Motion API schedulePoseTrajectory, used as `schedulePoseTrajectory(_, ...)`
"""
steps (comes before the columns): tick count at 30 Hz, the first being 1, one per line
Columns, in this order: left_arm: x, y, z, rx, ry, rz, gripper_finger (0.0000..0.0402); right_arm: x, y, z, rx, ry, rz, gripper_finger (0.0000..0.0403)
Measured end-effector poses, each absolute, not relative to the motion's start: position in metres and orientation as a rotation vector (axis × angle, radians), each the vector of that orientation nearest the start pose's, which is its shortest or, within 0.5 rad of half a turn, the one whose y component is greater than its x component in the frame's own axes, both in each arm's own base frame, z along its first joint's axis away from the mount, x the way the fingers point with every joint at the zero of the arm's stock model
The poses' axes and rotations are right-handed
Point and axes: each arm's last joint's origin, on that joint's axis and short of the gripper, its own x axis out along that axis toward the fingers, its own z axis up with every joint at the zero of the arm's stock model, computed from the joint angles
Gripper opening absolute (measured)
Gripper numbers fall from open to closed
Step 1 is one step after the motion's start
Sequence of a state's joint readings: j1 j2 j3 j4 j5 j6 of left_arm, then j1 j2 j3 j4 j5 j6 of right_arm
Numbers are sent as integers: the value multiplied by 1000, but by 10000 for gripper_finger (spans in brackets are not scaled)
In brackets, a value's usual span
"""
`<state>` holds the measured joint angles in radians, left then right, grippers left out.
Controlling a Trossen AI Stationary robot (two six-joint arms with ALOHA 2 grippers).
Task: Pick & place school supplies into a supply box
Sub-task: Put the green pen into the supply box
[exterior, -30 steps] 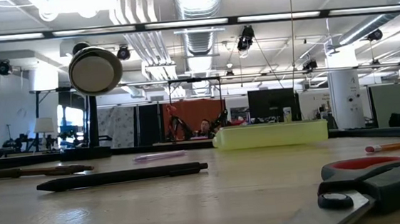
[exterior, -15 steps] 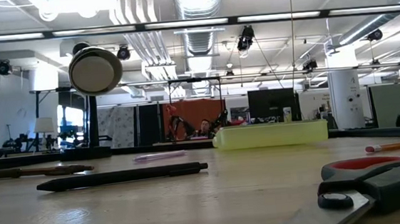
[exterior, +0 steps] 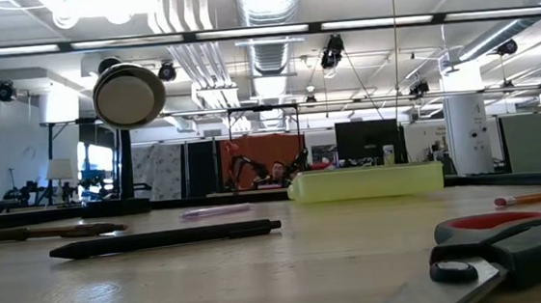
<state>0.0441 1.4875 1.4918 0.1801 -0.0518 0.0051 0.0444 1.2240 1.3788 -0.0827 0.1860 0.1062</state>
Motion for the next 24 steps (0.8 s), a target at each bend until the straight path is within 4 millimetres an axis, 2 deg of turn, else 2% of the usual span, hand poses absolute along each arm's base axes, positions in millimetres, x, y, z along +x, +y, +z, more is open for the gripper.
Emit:
schedulePoseTrajectory(5,329,17,442,5,-88,137,109,258,5,452,126,-23,-140,28)
schedulePoseTrajectory(11,309,19,442,49,49,198,114,253,5,433,150,179,-157,28)
schedulePoseTrajectory(24,264,21,454,56,129,341,114,243,5,362,192,707,-212,28)
